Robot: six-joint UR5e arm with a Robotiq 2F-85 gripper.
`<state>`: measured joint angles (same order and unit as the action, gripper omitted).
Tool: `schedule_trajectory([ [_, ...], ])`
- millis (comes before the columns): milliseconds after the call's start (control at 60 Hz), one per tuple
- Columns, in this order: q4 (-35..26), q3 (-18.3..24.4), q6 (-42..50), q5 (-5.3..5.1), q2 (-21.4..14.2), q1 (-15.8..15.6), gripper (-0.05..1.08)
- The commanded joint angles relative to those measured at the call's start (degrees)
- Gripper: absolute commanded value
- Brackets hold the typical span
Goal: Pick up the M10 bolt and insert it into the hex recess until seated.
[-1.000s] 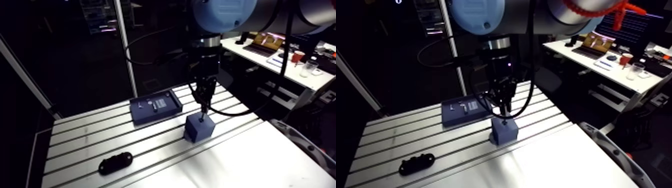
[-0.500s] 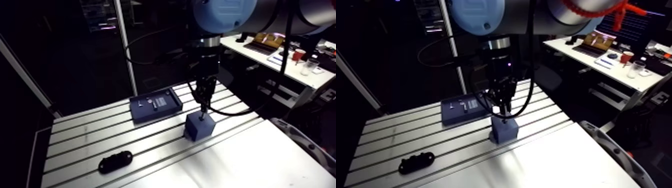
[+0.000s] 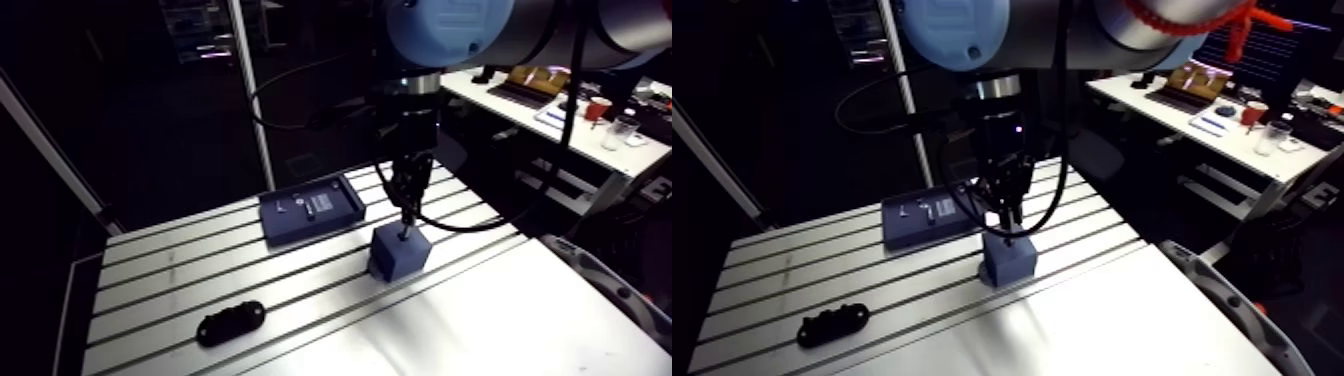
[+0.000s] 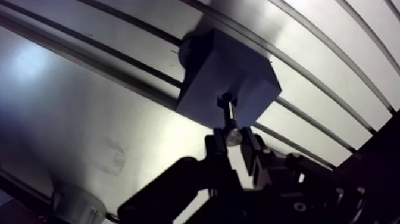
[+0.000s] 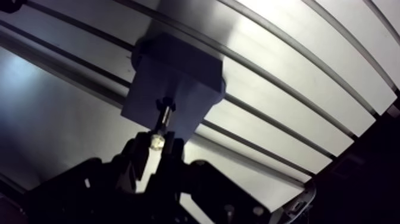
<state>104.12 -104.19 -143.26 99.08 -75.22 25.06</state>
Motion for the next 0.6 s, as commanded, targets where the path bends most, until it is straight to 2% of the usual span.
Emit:
schedule_trajectory([
  [17,0.0,0.0,0.0,0.00,0.2,0.0,0.84],
  [600,0.1,0.0,0.0,-0.08,0.4,0.0,0.85],
])
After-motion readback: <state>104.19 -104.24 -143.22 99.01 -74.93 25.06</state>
